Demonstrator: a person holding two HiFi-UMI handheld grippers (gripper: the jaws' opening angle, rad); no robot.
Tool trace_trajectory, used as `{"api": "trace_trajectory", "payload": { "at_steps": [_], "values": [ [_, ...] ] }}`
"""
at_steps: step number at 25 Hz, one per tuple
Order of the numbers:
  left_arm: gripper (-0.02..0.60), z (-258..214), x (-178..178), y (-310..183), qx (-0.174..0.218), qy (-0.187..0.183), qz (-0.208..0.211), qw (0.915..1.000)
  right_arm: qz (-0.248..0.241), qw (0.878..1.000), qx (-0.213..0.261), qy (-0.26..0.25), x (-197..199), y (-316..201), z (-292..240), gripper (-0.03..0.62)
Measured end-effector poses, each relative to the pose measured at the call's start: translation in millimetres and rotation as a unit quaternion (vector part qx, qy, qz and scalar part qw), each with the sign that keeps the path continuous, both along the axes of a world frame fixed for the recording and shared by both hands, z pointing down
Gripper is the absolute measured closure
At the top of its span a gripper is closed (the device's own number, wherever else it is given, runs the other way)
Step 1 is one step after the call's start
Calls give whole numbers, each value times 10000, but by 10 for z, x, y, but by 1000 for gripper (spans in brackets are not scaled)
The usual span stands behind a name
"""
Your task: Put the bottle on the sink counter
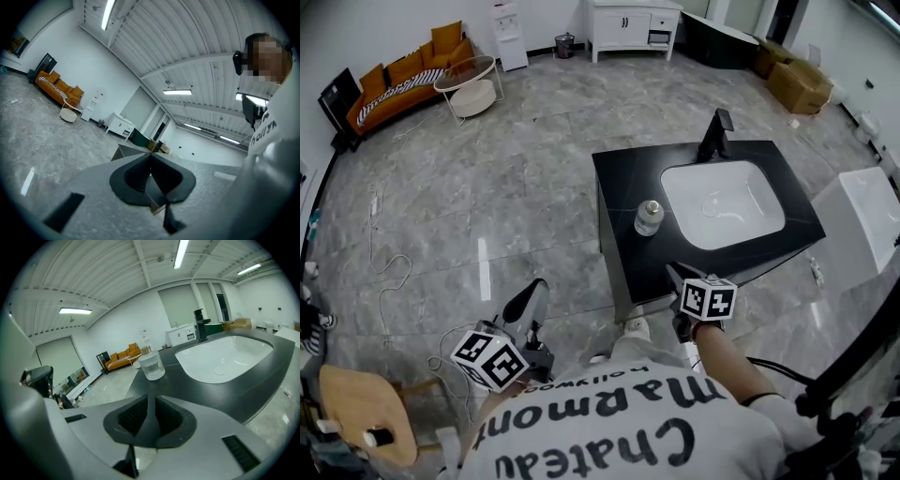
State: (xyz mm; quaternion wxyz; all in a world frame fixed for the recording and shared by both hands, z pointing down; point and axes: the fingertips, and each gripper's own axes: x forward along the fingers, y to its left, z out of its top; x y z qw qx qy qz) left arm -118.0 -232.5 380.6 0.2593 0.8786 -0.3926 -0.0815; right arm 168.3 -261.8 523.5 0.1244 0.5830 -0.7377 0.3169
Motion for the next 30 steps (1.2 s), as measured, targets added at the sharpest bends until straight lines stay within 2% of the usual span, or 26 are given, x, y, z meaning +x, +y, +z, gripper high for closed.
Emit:
{"api": "trace_trajectory", "payload": {
  "at_steps": [3, 6, 8, 11, 14, 16, 18, 21, 25, 30],
  "values": [
    [566, 33, 57, -6, -126, 35, 44, 9999, 395, 9966, -216, -696, -8, 135, -76, 537],
    [566, 55, 132, -56, -290, -21, -103, 9995, 700, 9781, -292, -1941, -121, 158, -293, 537],
    [566, 45, 224, -36, -356, 9, -115, 9993, 708, 9702, -136, -2313, -194, 145, -499, 537],
    [566, 18, 392, 66, -296, 27, 6, 9996, 378, 9779, 396, -2018, -229, 132, -866, 537],
    [566, -6, 532, 205, -189, 39, 11, 9998, -155, 9845, 1174, -1291, -165, 207, -1261, 546],
    [566, -4, 621, 342, -172, -7, -24, 9998, -511, 9845, 1440, -865, -113, 368, -1442, 556],
    [566, 10, 698, 506, -211, -66, -107, 9997, -748, 9841, 1449, -704, -41, 598, -1526, 563],
    [566, 20, 853, 805, -292, 38, -169, 9994, -883, 9856, 1308, -616, 151, 968, -1511, 566],
    [566, -24, 1147, 1216, -275, 169, 25, 9995, -792, 9883, 1159, -597, 428, 1398, -1409, 569],
    [566, -55, 1407, 1682, -145, 176, 116, 9997, -643, 9896, 946, -868, 571, 1936, -1243, 572]
  ]
}}
